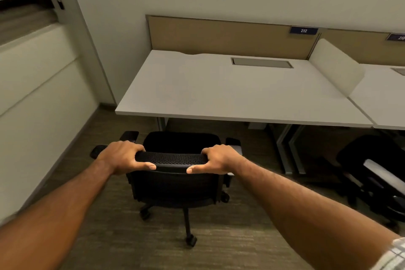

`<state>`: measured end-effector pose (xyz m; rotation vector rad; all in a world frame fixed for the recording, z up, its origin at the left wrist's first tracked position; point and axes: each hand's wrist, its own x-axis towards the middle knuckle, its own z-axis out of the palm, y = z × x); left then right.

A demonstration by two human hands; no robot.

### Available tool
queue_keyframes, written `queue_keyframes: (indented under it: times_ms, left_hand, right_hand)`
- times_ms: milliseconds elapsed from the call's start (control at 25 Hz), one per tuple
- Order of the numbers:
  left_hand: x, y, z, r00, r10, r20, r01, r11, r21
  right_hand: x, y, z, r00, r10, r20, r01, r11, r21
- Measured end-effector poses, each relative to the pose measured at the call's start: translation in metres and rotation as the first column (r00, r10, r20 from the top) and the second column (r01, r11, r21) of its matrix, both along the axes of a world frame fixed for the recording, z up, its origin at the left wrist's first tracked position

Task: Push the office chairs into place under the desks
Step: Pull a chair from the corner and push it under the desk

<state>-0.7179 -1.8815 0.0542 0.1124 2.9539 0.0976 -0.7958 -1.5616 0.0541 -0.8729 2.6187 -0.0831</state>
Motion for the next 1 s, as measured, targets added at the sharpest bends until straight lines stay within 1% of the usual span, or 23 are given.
queue_keyframes:
  times_ms: [120, 200, 280, 360, 520, 760, 1000]
  left_hand:
    - [0.002, 0.007, -0.002, 0.997, -0.034, -0.065, 0.030, 0.998, -0.060]
    - [0.004, 0.013, -0.003, 0.994, -0.026, -0.103, 0.022, 0.999, -0.037]
    - [0.004, 0.021, 0.000, 0.992, -0.017, -0.125, 0.015, 1.000, -0.016]
    - [0.003, 0.035, 0.001, 0.988, -0.021, -0.150, 0.017, 0.999, -0.031]
    - [0.009, 0.070, -0.005, 0.982, -0.016, -0.188, 0.011, 0.999, -0.031]
    - [0.008, 0.123, -0.003, 0.982, -0.035, -0.188, 0.028, 0.999, -0.038]
    - [-0.015, 0.171, 0.000, 0.979, -0.044, -0.200, 0.036, 0.998, -0.041]
  right_hand:
    - [0.009, -0.001, -0.008, 0.992, -0.002, -0.130, -0.007, 0.998, -0.063]
    - [0.012, 0.004, -0.010, 0.980, -0.013, -0.199, -0.009, 0.994, -0.111]
    - [0.014, 0.013, -0.010, 0.969, -0.029, -0.245, -0.005, 0.991, -0.135]
    - [0.015, 0.026, -0.011, 0.959, -0.042, -0.280, 0.000, 0.989, -0.148]
    - [0.016, 0.062, -0.017, 0.935, -0.025, -0.355, -0.033, 0.987, -0.156]
    - [0.014, 0.118, -0.021, 0.910, -0.037, -0.413, -0.037, 0.985, -0.170]
    - [-0.012, 0.162, -0.018, 0.910, -0.040, -0.412, -0.020, 0.990, -0.139]
